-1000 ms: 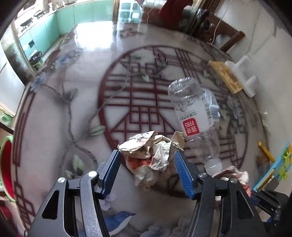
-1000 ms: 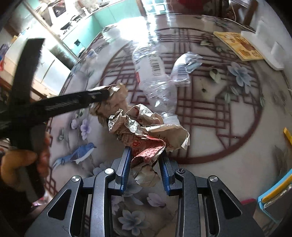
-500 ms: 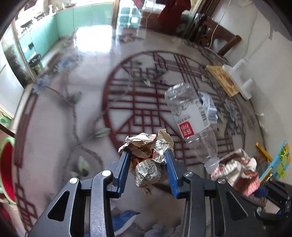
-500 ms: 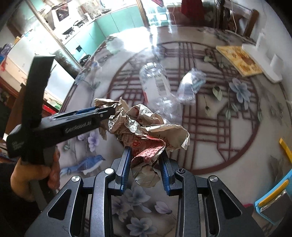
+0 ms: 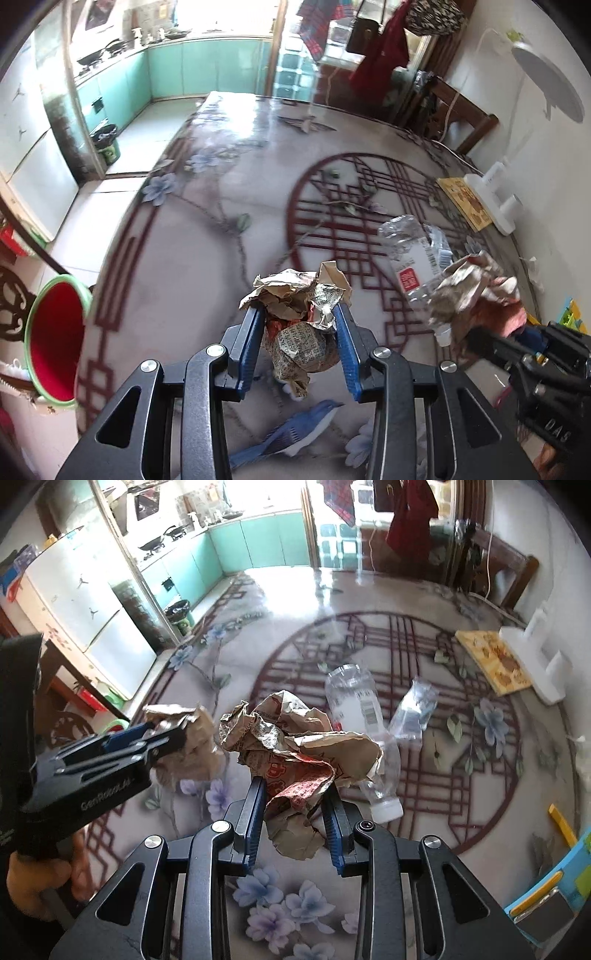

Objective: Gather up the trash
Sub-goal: 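Carry both paper wads over the red bucket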

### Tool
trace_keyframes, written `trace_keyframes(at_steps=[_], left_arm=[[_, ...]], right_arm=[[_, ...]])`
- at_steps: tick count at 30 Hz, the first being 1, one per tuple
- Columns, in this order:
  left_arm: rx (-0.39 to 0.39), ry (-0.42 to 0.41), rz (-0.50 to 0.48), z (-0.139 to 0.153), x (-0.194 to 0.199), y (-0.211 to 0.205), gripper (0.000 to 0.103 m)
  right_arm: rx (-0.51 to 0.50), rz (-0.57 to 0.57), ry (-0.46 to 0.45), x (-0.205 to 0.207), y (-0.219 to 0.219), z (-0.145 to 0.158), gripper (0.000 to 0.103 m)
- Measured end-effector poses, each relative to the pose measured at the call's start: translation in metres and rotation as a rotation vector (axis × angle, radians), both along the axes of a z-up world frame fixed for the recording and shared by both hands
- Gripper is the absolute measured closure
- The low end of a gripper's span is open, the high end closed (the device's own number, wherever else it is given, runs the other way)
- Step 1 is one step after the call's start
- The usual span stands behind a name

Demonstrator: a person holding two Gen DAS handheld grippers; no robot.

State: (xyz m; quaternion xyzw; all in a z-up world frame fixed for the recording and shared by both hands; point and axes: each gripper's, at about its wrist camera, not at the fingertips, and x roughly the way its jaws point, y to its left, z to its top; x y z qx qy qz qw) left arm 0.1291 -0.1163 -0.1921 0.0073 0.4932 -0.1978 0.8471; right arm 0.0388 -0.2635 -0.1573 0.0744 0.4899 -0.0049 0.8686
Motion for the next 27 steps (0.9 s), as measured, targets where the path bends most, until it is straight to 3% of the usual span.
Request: trace_keyframes(at_steps=[14,27], left_arm=[[-0.027,-0.05,0.053,0.024,-0.002,0.057,0.066],[-0.048,-0.058,0.111,0.029,0.001,0.104,0.066]], right_arm=[[-0.039,0.049,-0.041,0.012,0.051,0.016,0.074],[-0.066,0.091,-0.064,0.021,0.09,0.026,0.074]])
